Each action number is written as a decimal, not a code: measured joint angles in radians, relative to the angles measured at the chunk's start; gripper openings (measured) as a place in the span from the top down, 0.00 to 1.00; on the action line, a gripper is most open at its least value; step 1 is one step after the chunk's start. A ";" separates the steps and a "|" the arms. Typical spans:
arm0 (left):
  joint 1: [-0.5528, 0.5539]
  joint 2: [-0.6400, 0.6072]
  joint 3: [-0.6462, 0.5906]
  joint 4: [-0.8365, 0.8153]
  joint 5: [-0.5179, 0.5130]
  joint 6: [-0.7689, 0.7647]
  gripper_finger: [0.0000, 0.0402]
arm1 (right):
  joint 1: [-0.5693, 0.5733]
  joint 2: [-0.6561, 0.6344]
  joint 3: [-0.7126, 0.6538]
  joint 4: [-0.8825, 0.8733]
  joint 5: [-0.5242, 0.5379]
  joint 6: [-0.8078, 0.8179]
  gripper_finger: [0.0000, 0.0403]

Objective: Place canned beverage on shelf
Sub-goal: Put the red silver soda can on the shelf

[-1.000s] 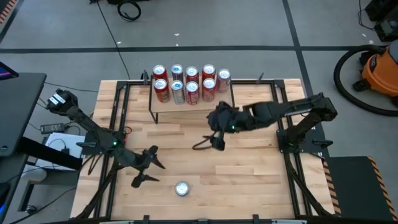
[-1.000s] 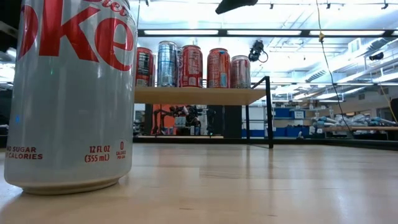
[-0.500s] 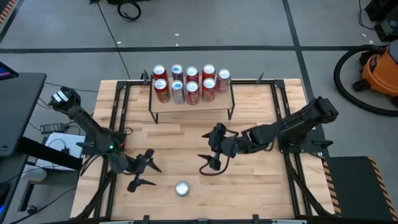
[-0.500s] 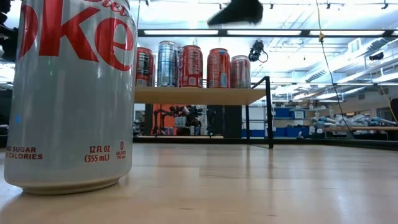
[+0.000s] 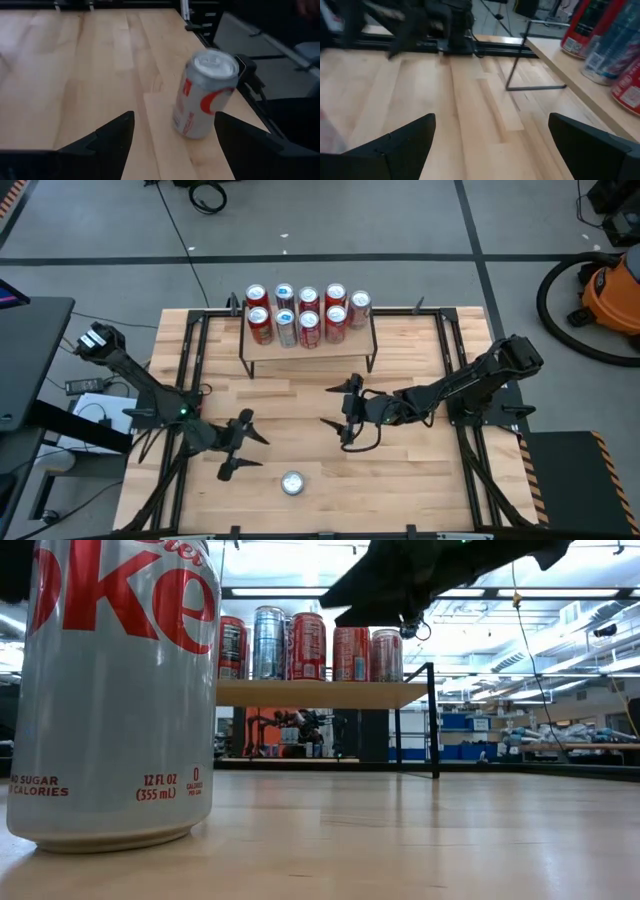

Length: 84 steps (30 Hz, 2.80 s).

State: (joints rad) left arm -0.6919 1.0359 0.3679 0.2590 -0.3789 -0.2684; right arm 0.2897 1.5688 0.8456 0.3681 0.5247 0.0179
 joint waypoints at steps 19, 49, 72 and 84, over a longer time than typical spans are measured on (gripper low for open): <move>-0.034 0.200 0.427 -0.420 -0.032 -0.017 0.28 | 0.059 0.180 0.073 0.087 0.090 0.049 0.01; 0.021 0.491 0.680 -0.449 0.057 0.091 0.06 | 0.121 0.180 0.048 -0.042 0.236 0.133 0.01; 0.052 0.634 0.679 -0.436 -0.056 -0.034 0.12 | 0.108 0.179 0.048 -0.147 0.162 -0.067 0.12; 0.164 0.634 0.679 -0.475 -0.107 0.079 0.16 | 0.099 0.177 0.048 -0.248 0.163 -0.068 0.12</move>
State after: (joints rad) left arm -0.5280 1.6699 1.0470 -0.2157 -0.4854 -0.1894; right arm 0.3888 1.7462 0.8936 0.1205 0.6872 -0.0502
